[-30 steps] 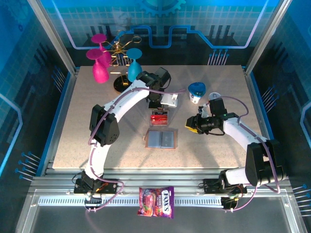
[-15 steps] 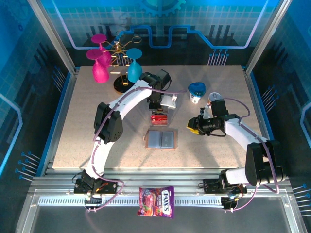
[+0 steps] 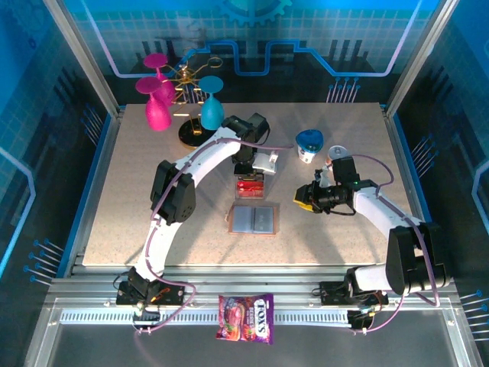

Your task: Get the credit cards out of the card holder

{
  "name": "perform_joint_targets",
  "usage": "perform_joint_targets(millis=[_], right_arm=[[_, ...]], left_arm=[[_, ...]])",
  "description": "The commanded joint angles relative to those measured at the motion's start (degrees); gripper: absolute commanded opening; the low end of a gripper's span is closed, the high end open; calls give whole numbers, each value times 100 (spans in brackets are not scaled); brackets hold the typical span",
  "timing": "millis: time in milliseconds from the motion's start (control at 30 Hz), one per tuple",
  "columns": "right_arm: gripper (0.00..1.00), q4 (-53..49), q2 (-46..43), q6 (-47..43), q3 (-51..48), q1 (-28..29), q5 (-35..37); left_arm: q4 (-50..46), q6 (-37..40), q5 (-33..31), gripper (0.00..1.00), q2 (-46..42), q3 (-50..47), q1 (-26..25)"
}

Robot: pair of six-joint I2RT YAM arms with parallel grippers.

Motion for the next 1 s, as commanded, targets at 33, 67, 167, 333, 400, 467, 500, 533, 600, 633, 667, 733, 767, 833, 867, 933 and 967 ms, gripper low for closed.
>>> perform_joint_targets(millis=[33,67,167,333,400,467,500,533,600,633,667,733,767,833,867,933,967], right_arm=[[36,-93,-113,-69,-78,-85,-71],[36,-97,-114,-69,-77,-85,-71],[36,-80,-122,-69,-79,-83,-90],[36,-75,-166,-60,-93,-86,-81],[36,-57,-180,-43,-110,-85,-89],[36,-45,-196,-40,-120,-80,-99],[36,-24,-201,-30,-129,-84,-103],[36,-20,-206,-25,-134,-85,-102],[36,39,-187,-3,-156,-80,-124],[36,57,-169,2,-155,-85,-134],[36,77,-150,8,-148,-79,-147],[36,96,-106,10,-116,-84,-168],[36,94,-84,3,-96,-69,-188],[36,88,-57,-6,-60,-55,-199],[36,79,-60,-13,-43,-36,-192],[36,86,-44,-16,-25,-9,-169],[36,96,-18,-5,-24,6,-173]], left_arm=[[-89,-10,73,26,-23,154,51],[-58,-27,71,28,-43,154,53],[13,-30,41,31,-91,154,56],[50,-51,-1,33,-139,147,60],[68,-81,21,33,-165,120,62],[77,-128,56,33,-201,110,55],[77,-166,87,33,-228,111,56],[74,-206,126,34,-258,114,56],[35,-349,236,33,-330,97,62],[29,-446,271,33,-369,72,57],[81,-596,312,33,-442,-20,55],[305,-933,367,33,-622,-308,62],[463,-1127,429,32,-741,-495,47],[770,-1545,541,33,-962,-851,20],[933,-1743,594,33,-1097,-1061,0],[1230,-2145,623,34,-1339,-1455,-38],[1382,-2363,641,34,-1476,-1634,-46]])
